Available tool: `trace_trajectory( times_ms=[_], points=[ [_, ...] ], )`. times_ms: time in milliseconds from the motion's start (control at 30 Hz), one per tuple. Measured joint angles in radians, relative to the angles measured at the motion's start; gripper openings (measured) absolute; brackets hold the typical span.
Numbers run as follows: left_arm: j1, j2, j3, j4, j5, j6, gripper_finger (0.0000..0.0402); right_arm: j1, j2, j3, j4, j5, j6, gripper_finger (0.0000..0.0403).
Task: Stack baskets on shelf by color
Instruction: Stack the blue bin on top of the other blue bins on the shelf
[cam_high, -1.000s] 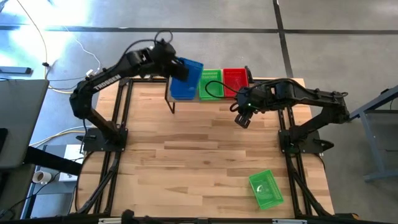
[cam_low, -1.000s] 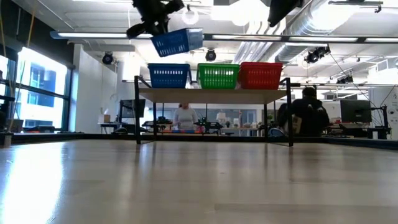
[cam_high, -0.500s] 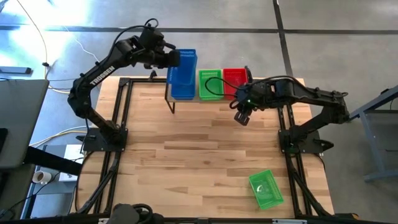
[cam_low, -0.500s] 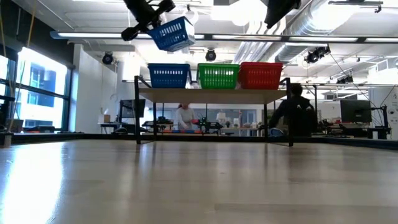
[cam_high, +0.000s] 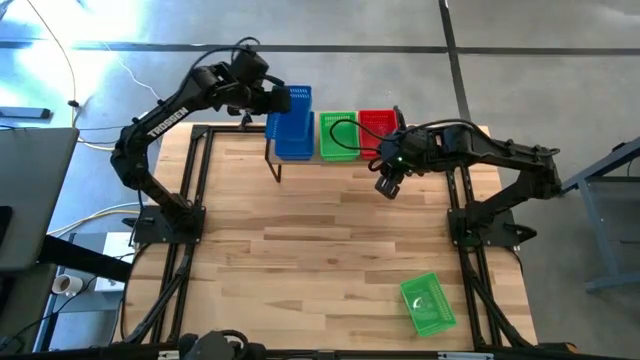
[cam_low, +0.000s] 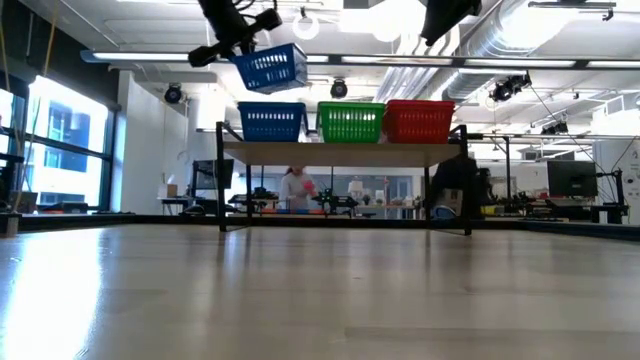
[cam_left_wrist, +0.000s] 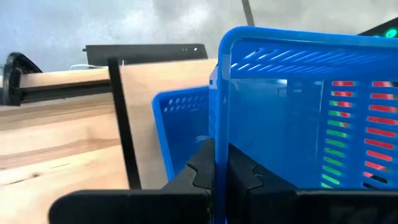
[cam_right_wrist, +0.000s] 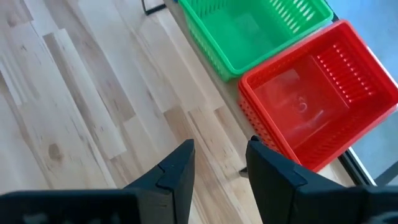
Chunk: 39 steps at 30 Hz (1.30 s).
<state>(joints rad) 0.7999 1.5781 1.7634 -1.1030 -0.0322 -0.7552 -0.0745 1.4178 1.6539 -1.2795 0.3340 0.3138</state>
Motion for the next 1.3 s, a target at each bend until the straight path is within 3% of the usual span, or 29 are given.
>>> trace_trajectory(
  times_ms=[300, 1300],
  points=[
    [-0.019, 0.068, 0.000, 0.002, -0.006, -0.001, 0.0000, 0.000, 0.000, 0.000, 0.023, -0.001, -0.001, 0.0130],
    [-0.019, 0.112, -0.001, -0.060, -0.059, -0.064, 0.0000, 0.000, 0.000, 0.000, 0.002, -0.001, -0.019, 0.0130]
  ],
)
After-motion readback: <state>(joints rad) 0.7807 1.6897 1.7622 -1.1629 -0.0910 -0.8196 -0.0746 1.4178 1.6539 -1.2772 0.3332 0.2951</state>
